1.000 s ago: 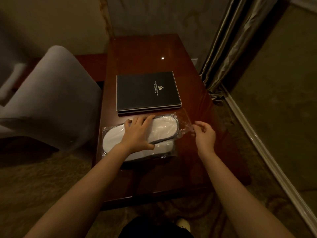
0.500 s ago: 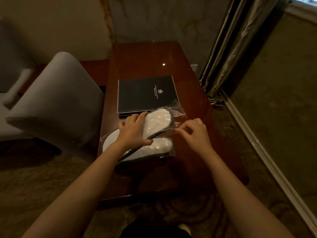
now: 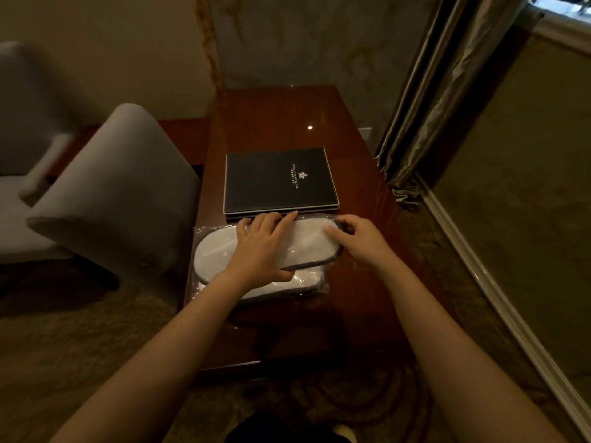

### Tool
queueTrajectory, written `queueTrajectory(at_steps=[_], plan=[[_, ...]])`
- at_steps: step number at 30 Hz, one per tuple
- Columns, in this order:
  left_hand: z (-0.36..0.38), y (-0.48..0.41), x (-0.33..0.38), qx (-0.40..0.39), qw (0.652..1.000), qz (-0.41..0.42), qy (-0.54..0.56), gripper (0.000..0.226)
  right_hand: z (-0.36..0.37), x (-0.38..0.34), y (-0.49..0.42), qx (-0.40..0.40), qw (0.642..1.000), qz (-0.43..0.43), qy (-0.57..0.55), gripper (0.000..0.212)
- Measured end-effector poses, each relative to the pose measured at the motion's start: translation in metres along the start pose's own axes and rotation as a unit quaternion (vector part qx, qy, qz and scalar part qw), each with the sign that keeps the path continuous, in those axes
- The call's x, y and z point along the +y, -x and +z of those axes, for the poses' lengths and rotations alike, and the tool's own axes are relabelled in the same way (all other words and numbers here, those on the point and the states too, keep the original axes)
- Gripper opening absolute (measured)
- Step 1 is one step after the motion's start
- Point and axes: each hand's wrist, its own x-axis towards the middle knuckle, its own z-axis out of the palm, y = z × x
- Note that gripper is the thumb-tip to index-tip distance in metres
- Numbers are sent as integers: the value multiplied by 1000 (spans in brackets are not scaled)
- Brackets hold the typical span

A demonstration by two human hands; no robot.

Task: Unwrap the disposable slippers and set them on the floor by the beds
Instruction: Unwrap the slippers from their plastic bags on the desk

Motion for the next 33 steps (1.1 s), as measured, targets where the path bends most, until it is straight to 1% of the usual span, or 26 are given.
queueTrajectory(at_steps=[2,3,5,7,9,11,12,14,16,17,19,21,23,24,25,26,27,28,30,32,33], plan=[[0,3,-3,-2,1000,0,5,110,-2,-3,1,-2,999,-6,-42,17],[0,5,-7,-6,1000,-4,9,111,-4,-3,1,1,998,-9,-66,14],[-1,8,-14,-23,1000,-14,11,114,-9,0,1,20,992,0,-125,18],[-1,10,-20,-44,999,-21,5,117,-14,3,1,41,989,12,-140,21],[0,11,-22,-60,998,-18,-6,118,-17,7,-2,25,996,15,-80,22],[1,11,-22,-67,997,-9,-24,120,-22,6,-5,-28,999,16,25,22],[1,11,-21,-66,997,-2,-31,120,-26,2,-8,-57,994,11,88,25],[2,9,-17,-63,997,18,-37,119,-31,-7,-17,-108,973,-6,206,36],[3,5,-12,-61,997,25,-38,118,-29,-17,-26,-129,953,-22,273,41],[3,3,-11,-59,997,23,-37,118,-25,-21,-29,-125,949,-27,288,40],[1,-1,-12,-57,998,11,-18,117,-17,-27,-32,-96,956,-35,276,36],[-2,-2,-17,-67,998,4,19,118,-14,-28,-33,-74,972,-37,219,31],[-10,-2,-23,-100,993,9,65,119,-15,-26,-32,-67,984,-30,161,27],[-14,-2,-26,-118,988,10,100,117,-16,-25,-30,-63,987,-29,148,26],[-18,-3,-28,-127,982,7,141,109,-16,-23,-29,-58,987,-31,144,24],[-21,-5,-29,-122,976,-1,183,97,-16,-22,-29,-52,988,-33,144,23],[-24,-7,-31,-101,972,-8,211,80,-15,-21,-28,-47,988,-37,146,22],[-25,-10,-32,-69,974,-10,214,64,-14,-22,-28,-45,988,-42,145,22],[-26,-16,-35,3,984,-12,179,38,-10,-25,-28,-47,987,-57,141,22],[-26,-21,-40,60,981,-38,179,23,-5,-28,-27,-49,986,-81,141,22],[-26,-24,-43,77,978,-54,184,20,-3,-30,-27,-48,984,-93,142,22]])
